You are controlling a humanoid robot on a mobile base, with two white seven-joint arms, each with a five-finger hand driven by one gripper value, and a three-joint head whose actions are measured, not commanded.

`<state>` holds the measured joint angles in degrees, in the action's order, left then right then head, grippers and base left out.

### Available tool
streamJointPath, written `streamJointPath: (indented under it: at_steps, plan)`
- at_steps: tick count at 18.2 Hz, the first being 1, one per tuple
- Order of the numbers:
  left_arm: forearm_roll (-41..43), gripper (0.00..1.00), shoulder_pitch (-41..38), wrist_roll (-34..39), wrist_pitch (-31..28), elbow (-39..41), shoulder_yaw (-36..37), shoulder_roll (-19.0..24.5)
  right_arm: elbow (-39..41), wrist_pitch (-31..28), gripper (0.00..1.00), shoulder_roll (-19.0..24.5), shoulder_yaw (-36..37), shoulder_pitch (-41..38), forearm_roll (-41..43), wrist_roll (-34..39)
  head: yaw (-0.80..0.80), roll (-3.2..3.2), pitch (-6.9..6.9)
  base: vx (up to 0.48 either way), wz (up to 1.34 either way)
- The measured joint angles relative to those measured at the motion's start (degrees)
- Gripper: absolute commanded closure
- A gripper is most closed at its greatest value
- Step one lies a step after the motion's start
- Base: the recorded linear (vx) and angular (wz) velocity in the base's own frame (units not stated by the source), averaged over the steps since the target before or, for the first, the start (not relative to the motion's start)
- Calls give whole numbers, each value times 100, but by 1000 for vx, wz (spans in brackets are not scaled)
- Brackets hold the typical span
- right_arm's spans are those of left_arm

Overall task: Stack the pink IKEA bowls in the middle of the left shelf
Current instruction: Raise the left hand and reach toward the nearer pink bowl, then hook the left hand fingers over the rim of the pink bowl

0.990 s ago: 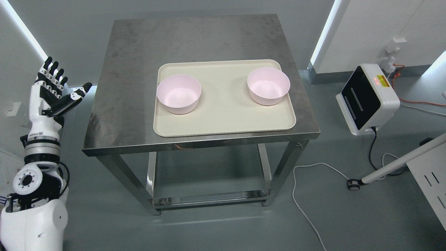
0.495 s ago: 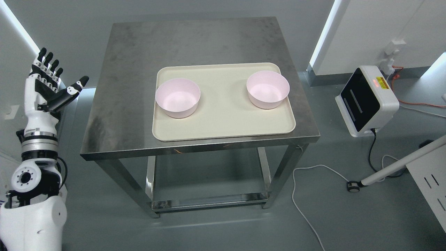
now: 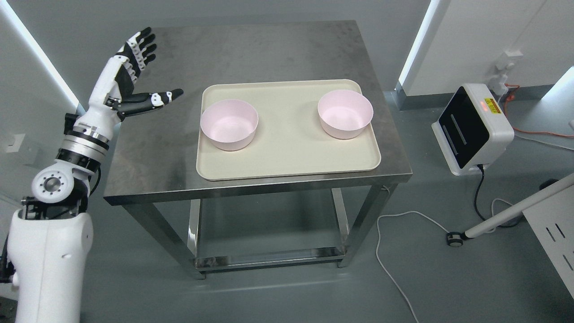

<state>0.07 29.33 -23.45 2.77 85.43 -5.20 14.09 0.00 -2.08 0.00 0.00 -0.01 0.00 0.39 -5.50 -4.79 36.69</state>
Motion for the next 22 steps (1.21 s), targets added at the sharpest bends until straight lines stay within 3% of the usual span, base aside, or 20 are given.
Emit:
streamJointPath:
  at_steps: [8,13,22]
  plan:
    - [1615,1,1209,-780,-518,-677,1053,135,0,-13,0,0,0,1,0,0,0,0,1,0,-3]
    - [1979,2,1643,-1100,-991,-1089,1638,180,0,6,0,0,0,1,0,0,0,0,0,0,0]
    - [2350,4,1938,-1336,-1090,-1629,2207,239,0,8,0,0,0,1,0,0,0,0,0,0,0]
